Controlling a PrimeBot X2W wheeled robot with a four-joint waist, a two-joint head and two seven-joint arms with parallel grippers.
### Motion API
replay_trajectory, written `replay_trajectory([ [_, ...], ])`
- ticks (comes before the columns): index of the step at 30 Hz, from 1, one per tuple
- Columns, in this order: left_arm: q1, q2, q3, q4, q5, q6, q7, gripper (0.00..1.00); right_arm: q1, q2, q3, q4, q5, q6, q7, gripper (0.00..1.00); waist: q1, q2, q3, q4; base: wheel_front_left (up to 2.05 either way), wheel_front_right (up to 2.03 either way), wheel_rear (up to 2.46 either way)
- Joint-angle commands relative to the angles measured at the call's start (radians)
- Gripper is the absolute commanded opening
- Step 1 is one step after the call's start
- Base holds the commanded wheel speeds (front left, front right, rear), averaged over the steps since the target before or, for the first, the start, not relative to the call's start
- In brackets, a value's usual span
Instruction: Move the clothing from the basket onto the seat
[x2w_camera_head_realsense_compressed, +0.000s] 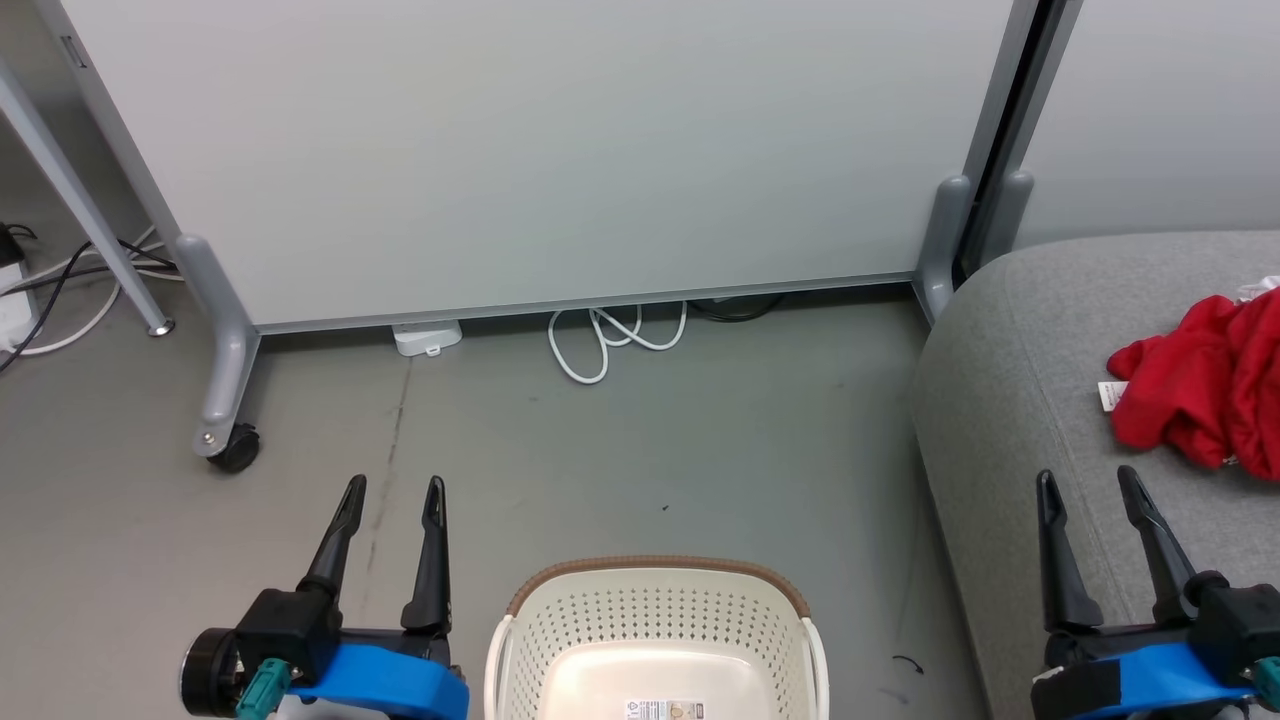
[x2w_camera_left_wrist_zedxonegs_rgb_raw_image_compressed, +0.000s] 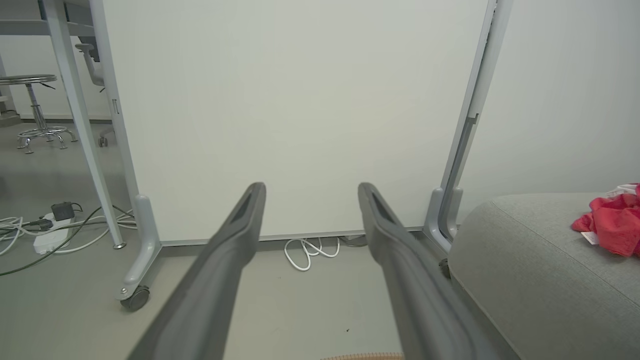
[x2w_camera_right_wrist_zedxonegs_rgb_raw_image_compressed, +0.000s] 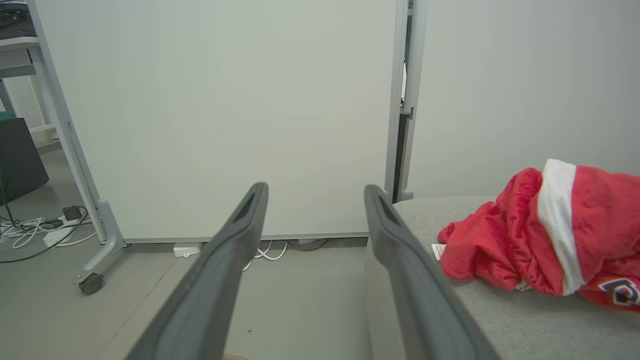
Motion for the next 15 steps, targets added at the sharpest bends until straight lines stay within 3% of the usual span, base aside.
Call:
replay_trajectory([
  [1, -0.001, -0.001, 0.005, 0.005, 0.006, -0.003, -0.002, 1.0, 0.013, 0.003, -0.002, 0.002, 0.002, 0.001, 0.0, 1.0, 0.0, -0.0001, 0.002, 0.0, 0.0, 0.0, 0.0],
  [7, -0.01, -0.005, 0.013, 0.01, 0.022, -0.007, -0.002, 1.0, 0.004, 0.003, -0.005, 0.003, 0.011, 0.001, 0.0, 1.0, 0.0, -0.0001, 0.007, -0.001, 0.0, 0.0, 0.0],
  [8, -0.002, -0.005, 0.012, 0.008, 0.02, -0.004, 0.0, 0.0, 0.0, 0.0, -0.004, 0.002, 0.011, 0.0, 0.0, 0.0, 0.0, -0.0001, 0.007, -0.001, 0.0, 0.0, 0.0],
  [15, 0.019, -0.011, 0.022, 0.047, -0.033, -0.004, 0.022, 0.0, -0.004, 0.005, -0.011, 0.052, 0.065, 0.0, 0.023, 0.0, 0.0001, -0.0001, 0.008, -0.002, 0.0, 0.0, 0.0],
])
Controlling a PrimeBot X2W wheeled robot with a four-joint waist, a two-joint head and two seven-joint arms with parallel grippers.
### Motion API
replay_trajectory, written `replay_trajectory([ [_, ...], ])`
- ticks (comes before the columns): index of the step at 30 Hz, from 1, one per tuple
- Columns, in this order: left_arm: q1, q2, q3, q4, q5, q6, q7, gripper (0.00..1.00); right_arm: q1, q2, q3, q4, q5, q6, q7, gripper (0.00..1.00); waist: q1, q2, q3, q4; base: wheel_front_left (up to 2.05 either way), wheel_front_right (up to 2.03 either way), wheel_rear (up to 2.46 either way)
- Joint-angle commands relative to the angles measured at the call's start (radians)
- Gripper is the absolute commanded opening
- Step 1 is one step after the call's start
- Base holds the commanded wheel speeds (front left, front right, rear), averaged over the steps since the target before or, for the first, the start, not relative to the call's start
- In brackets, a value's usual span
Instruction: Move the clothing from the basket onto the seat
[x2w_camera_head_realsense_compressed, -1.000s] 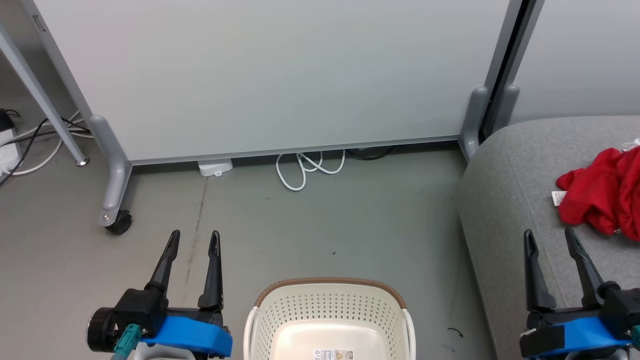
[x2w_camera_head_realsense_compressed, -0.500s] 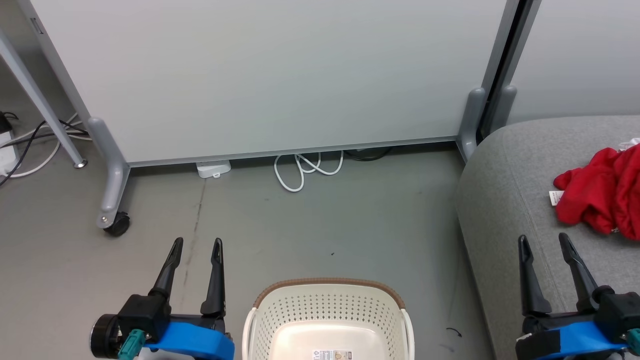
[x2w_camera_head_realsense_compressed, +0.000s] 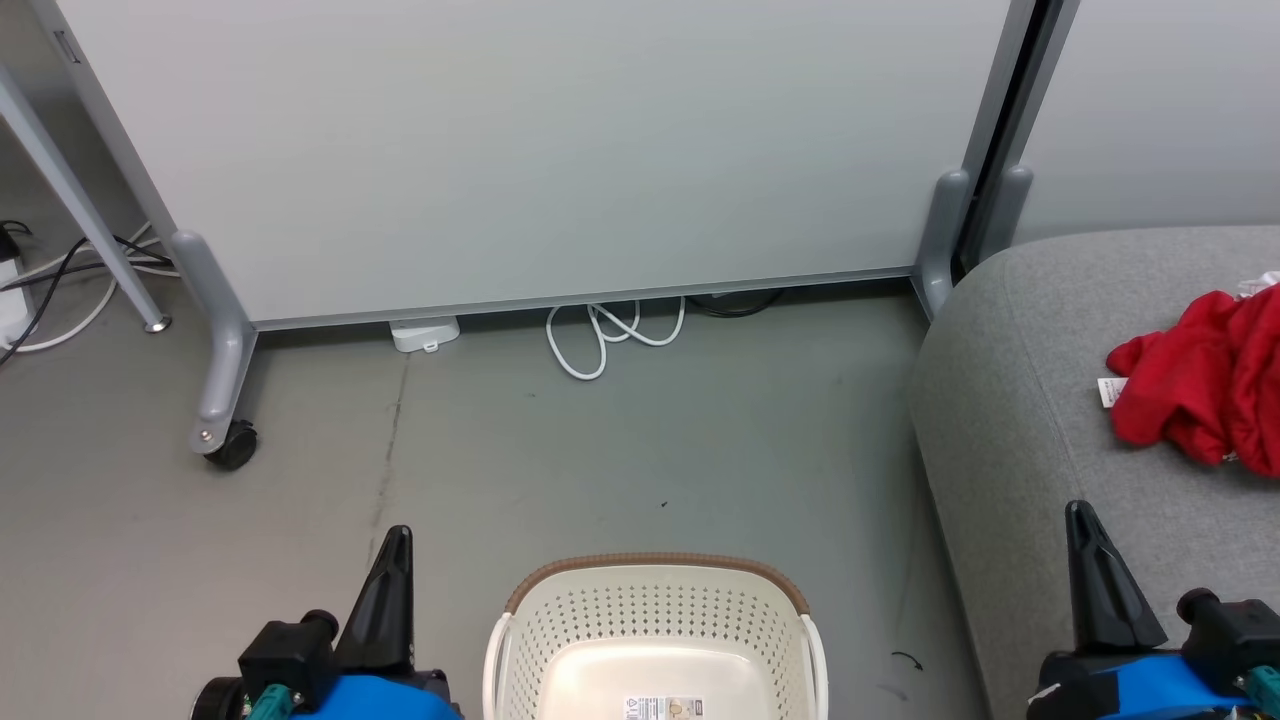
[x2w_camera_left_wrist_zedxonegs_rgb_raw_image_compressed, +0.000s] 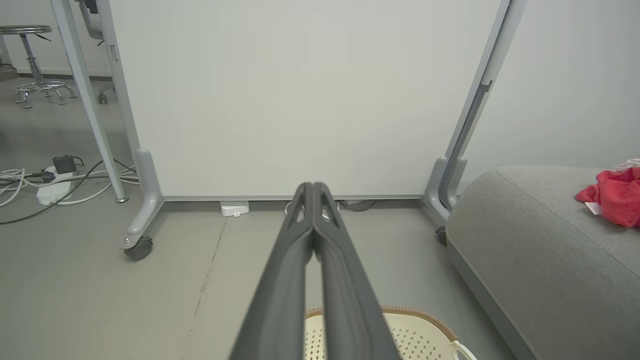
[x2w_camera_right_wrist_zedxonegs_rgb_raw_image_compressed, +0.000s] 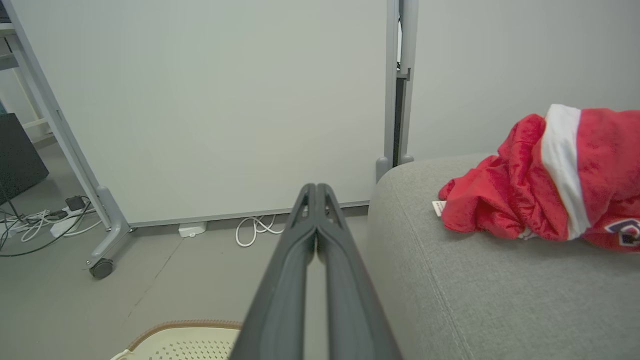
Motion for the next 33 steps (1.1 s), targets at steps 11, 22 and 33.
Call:
replay_trajectory([
  [11, -0.035, 0.0, 0.042, -0.022, -0.245, -0.006, 0.06, 0.0, -0.031, -0.004, -0.001, -0.002, 0.258, 0.0, 0.06, 0.0, 0.0, 0.0, 0.001, -0.004, 0.0, 0.0, 0.0],
  [22, -0.048, -0.001, 0.068, -0.028, -0.414, -0.01, 0.102, 0.0, -0.046, -0.005, 0.002, 0.005, 0.435, 0.0, 0.102, 0.0, 0.0, 0.0, 0.001, -0.007, 0.0, 0.0, 0.0],
  [33, -0.06, -0.001, 0.094, -0.032, -0.578, -0.014, 0.144, 0.0, -0.061, -0.005, 0.003, 0.014, 0.607, 0.0, 0.144, 0.0, 0.0, 0.0, 0.002, -0.011, 0.0, 0.0, 0.0],
])
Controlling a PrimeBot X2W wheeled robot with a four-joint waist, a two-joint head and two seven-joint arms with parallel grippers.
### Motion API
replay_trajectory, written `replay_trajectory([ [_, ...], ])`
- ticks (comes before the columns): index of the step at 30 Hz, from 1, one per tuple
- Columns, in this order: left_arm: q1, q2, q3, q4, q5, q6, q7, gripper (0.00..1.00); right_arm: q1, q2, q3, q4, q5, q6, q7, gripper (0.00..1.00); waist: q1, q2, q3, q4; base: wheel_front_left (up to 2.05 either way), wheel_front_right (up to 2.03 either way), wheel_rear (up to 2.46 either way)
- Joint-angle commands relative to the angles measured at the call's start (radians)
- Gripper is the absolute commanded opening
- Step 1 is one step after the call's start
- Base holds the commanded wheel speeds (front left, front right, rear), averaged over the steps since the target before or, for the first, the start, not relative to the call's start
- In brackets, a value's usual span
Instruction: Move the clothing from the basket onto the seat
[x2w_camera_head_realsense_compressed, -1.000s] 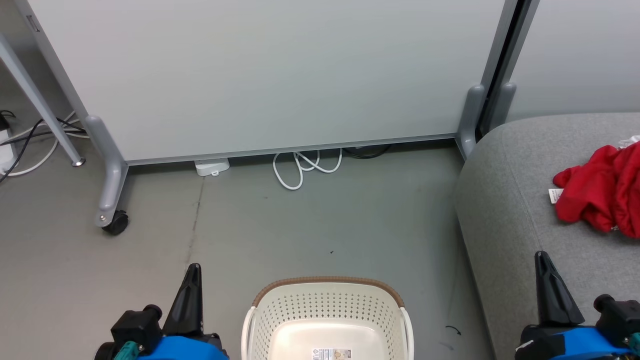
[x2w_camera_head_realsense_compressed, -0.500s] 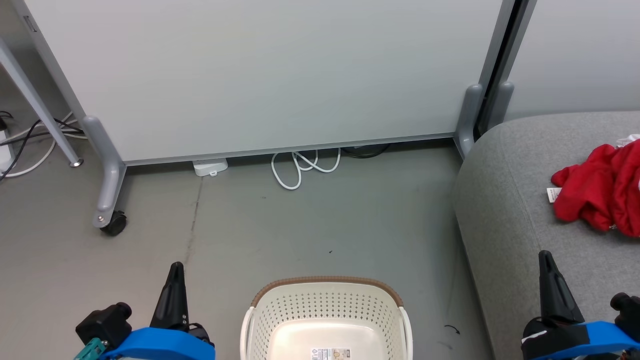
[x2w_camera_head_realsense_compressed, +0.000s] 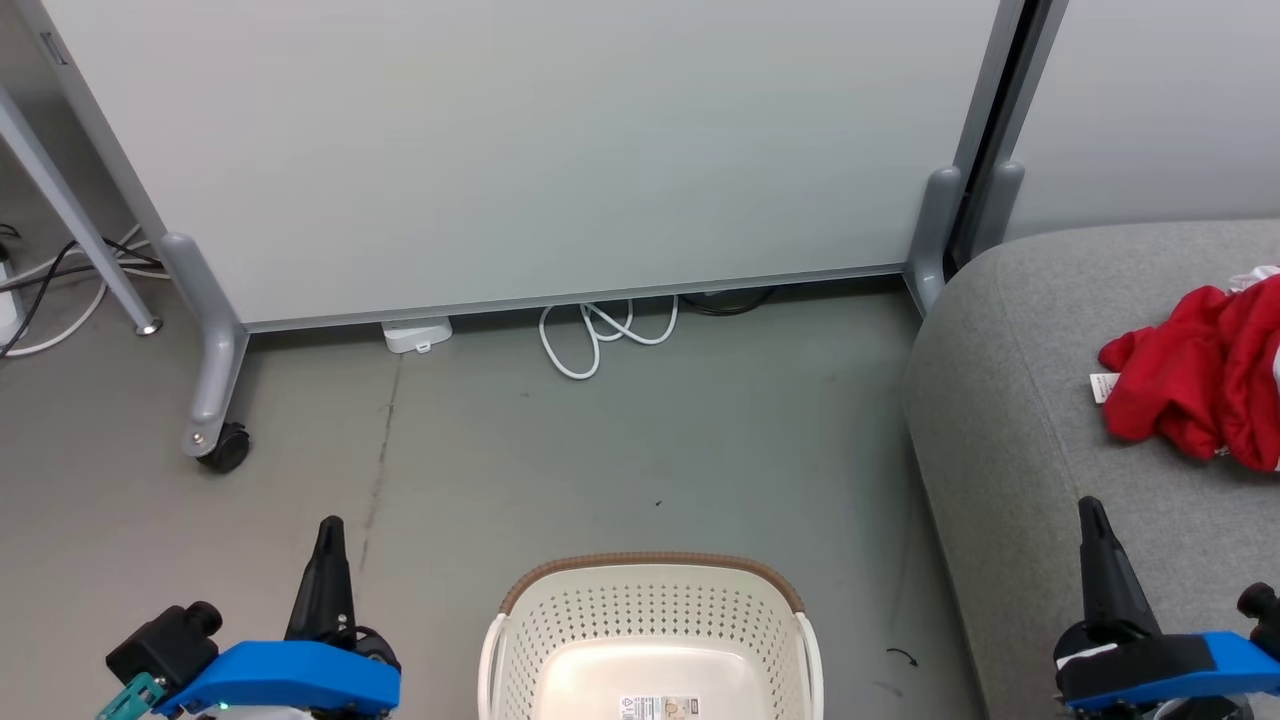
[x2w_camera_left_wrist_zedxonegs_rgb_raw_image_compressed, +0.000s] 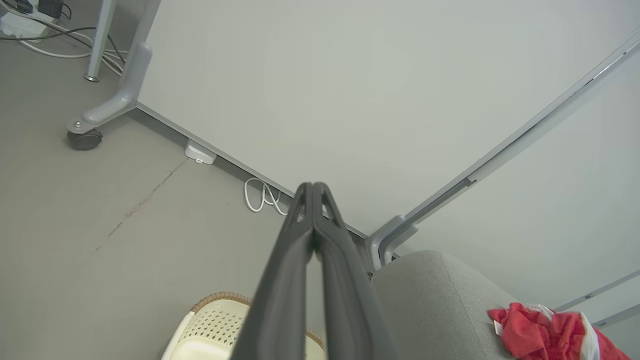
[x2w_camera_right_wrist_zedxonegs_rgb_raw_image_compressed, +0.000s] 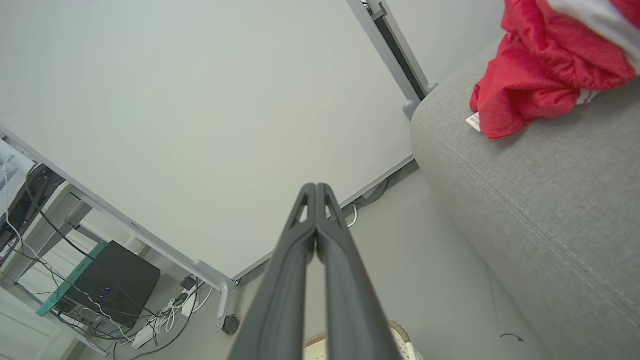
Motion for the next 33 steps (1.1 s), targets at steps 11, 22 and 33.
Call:
replay_trajectory([
  [11, -0.042, 0.001, 0.031, -0.02, -0.164, -0.009, 0.04, 0.0, -0.044, -0.006, 0.001, -0.002, 0.174, 0.0, 0.041, 0.0, -0.0001, 0.0, 0.001, -0.004, 0.0, 0.0, 0.0],
  [22, -0.052, 0.0, 0.051, -0.023, -0.295, -0.012, 0.074, 0.0, -0.055, -0.007, 0.001, 0.006, 0.311, 0.0, 0.075, 0.0, -0.0001, 0.0, 0.001, -0.007, 0.0, 0.0, 0.0],
  [33, -0.06, -0.001, 0.07, -0.026, -0.413, -0.016, 0.105, 0.0, -0.066, -0.007, 0.002, 0.013, 0.435, 0.0, 0.106, 0.0, -0.0001, 0.0, 0.002, -0.011, 0.0, 0.0, 0.0],
])
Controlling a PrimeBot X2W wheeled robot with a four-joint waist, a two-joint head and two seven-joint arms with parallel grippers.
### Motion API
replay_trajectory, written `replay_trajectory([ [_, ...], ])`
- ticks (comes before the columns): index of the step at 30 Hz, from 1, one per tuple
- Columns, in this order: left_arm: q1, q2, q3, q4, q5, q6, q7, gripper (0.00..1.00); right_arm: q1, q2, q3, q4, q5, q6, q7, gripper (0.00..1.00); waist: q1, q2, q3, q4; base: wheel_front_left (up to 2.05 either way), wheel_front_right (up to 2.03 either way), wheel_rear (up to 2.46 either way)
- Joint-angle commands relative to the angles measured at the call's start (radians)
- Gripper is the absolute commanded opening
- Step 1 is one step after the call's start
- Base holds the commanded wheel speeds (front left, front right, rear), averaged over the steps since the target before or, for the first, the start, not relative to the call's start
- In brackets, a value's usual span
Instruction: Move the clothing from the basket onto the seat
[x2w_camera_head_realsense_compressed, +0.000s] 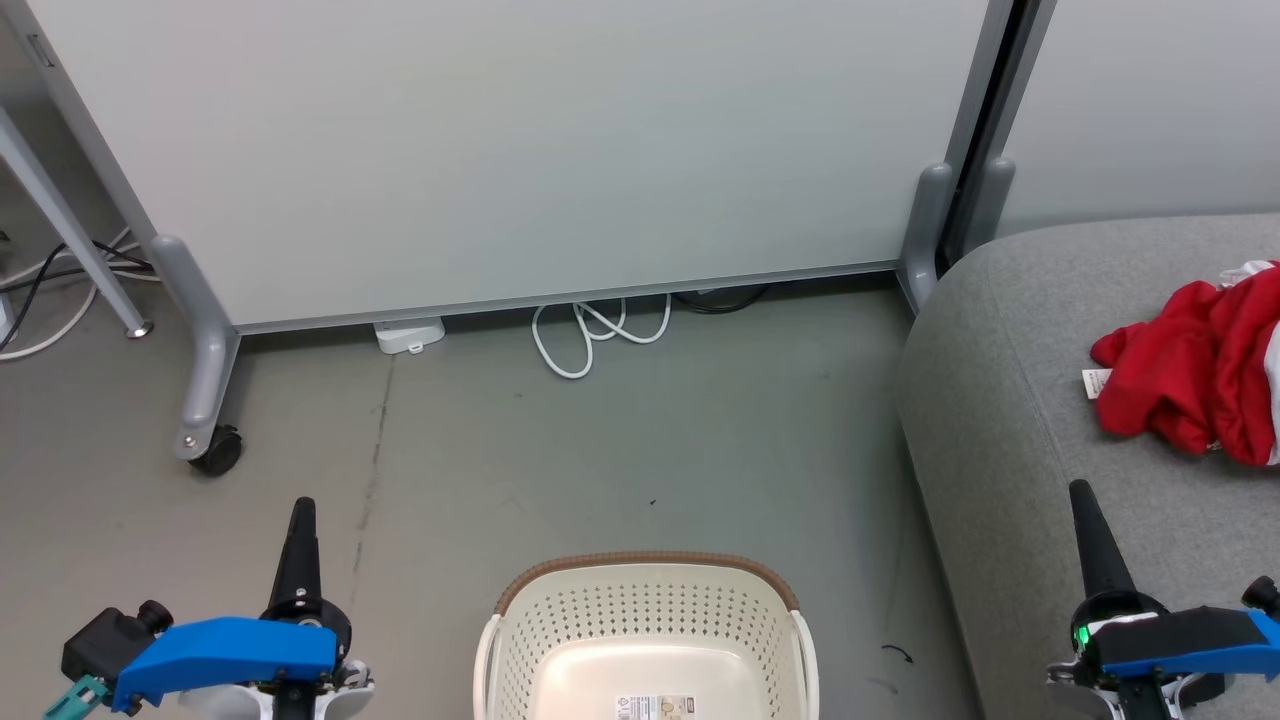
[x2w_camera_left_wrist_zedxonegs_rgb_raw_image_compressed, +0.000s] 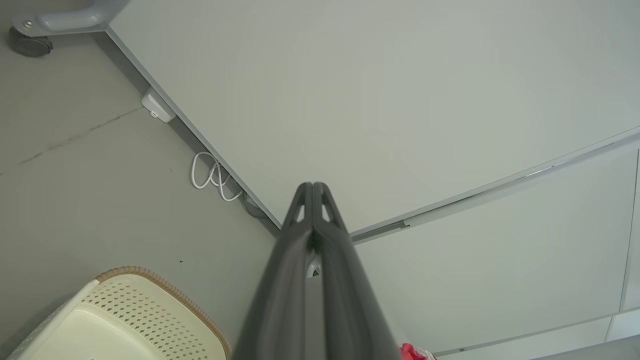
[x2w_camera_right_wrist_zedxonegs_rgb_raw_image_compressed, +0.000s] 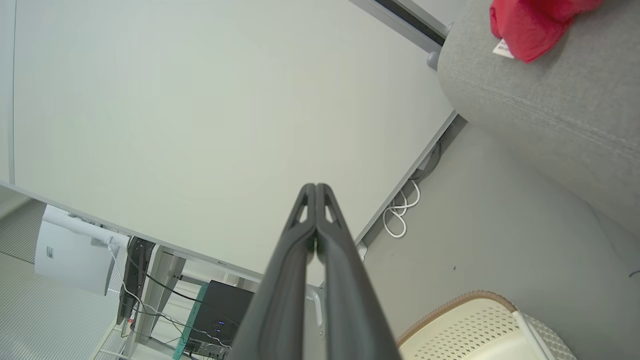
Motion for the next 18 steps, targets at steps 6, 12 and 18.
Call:
replay_trajectory([
  [6, -0.029, 0.001, 0.016, -0.013, -0.076, -0.008, 0.022, 0.0, -0.028, -0.006, 0.001, -0.001, 0.082, 0.001, 0.021, 0.0, -0.0001, 0.0, 0.0, -0.002, 0.0, 0.0, 0.0],
  [12, -0.033, 0.0, 0.026, -0.015, -0.132, -0.009, 0.037, 0.0, -0.032, -0.007, 0.001, 0.002, 0.141, 0.001, 0.036, 0.0, -0.0001, 0.0, 0.001, -0.004, 0.0, 0.0, 0.0],
  [18, -0.036, 0.0, 0.035, -0.016, -0.186, -0.011, 0.05, 0.0, -0.038, -0.007, 0.002, 0.006, 0.197, 0.001, 0.051, 0.0, -0.0001, 0.0, 0.001, -0.006, 0.0, 0.0, 0.0],
])
